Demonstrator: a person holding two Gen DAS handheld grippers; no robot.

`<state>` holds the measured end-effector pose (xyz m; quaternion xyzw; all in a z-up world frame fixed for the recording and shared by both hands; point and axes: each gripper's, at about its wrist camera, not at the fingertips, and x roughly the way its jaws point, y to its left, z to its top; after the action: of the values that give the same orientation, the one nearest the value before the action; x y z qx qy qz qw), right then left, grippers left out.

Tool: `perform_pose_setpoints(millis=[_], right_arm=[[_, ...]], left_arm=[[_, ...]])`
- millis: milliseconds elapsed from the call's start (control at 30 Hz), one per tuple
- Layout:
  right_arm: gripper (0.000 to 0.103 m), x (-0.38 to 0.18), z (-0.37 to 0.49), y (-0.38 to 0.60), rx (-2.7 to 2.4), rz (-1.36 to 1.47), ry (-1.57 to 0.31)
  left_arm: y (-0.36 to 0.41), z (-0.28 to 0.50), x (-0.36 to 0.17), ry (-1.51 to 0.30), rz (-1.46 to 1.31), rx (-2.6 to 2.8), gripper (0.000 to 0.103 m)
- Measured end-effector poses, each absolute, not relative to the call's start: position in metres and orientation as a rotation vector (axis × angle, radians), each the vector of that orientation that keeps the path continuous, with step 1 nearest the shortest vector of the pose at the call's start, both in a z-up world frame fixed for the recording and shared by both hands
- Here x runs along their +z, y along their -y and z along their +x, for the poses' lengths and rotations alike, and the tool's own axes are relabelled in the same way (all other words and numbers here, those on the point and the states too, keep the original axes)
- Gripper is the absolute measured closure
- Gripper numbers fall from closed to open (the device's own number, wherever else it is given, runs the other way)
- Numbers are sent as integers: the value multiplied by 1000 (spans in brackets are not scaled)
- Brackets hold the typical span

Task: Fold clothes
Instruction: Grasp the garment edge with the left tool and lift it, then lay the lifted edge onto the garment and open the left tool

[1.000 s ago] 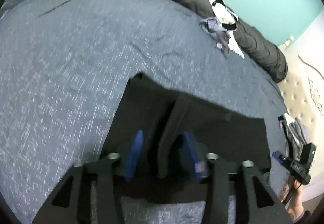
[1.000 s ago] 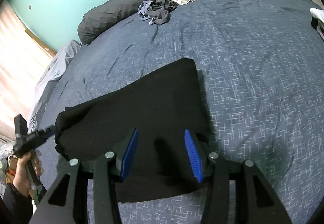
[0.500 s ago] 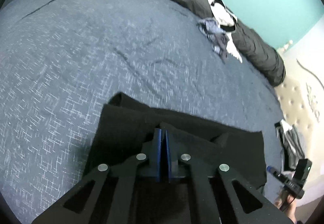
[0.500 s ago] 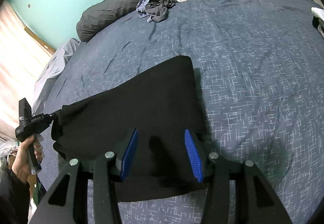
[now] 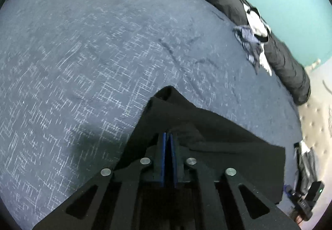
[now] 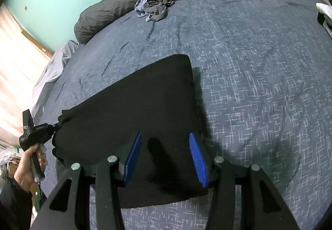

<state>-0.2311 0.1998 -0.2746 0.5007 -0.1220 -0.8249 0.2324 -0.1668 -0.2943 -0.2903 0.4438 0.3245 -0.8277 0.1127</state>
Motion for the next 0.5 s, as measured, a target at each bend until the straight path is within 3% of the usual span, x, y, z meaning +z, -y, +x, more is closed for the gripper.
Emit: perform_pose_setpoints(millis=[100, 500], right_arm=[[54, -271, -230, -200, -2268, 1368, 319], [54, -270, -227, -182, -2242, 1381, 285]], left_arm=[[297, -154, -273, -916, 1255, -2432, 75], [209, -166, -267, -644, 1448, -2648, 74]])
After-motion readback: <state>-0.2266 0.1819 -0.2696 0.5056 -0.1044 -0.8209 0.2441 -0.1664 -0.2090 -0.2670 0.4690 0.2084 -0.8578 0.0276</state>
